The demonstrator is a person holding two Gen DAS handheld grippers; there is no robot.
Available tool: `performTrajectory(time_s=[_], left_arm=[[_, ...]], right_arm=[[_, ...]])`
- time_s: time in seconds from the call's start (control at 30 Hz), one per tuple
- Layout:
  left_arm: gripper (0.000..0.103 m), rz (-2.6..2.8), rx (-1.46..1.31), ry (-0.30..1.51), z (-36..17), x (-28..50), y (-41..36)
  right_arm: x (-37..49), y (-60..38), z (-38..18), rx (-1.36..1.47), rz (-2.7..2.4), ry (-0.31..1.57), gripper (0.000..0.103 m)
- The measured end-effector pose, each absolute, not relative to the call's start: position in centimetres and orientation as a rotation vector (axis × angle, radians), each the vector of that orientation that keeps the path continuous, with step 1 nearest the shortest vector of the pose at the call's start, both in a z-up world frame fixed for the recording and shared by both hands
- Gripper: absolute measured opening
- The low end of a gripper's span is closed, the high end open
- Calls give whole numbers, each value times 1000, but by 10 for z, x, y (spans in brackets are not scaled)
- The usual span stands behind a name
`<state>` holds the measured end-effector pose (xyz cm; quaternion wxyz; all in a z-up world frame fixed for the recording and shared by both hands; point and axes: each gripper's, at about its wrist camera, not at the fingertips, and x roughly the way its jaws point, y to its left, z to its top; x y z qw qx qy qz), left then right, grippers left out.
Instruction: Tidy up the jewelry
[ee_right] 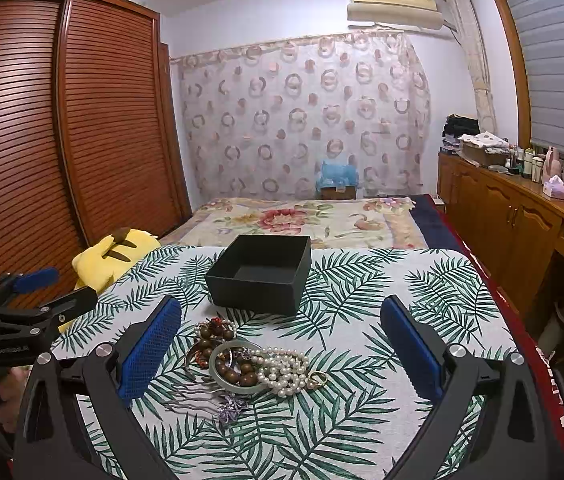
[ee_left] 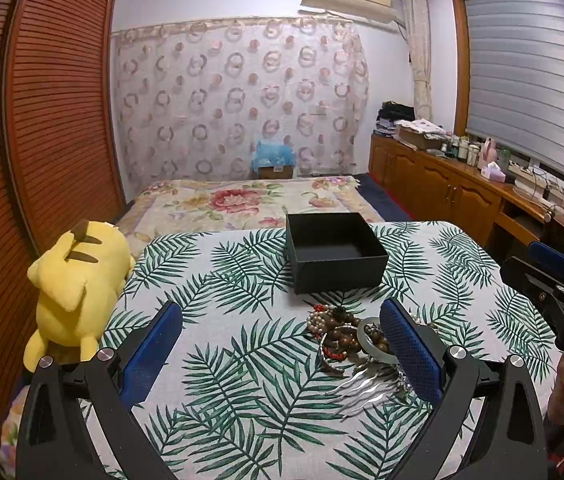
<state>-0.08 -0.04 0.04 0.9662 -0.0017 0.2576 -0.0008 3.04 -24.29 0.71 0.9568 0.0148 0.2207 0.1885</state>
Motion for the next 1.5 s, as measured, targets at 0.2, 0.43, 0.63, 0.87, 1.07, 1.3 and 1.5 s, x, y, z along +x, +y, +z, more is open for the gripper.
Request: performTrajectory(time_s=[0.2,0.43,0.63,0.87,1.07,1.3,1.5], left_arm=[[96,-1,-3,521,0,-1,0],[96,-2,-3,520,5,-4,-3],[96,-2,-3,519,8,-4,-3],[96,-3,-4,517,7,-4,-3],[96,-3,-3,516,11,-2,-8],[96,-3,-3,515,10,-2,-8],[96,-3,-4,515,10,-2,-8]], right_arm=[[31,-242,7,31,383,446,100],[30,-242,8,31,384,445,100],[29,-243,9,31,384,446,100],[28,-243,10,31,383,444,101],[29,-242,10,32,384,443,100],[28,-243,11,32,385,442,100],[27,-243,11,32,384,441,100]])
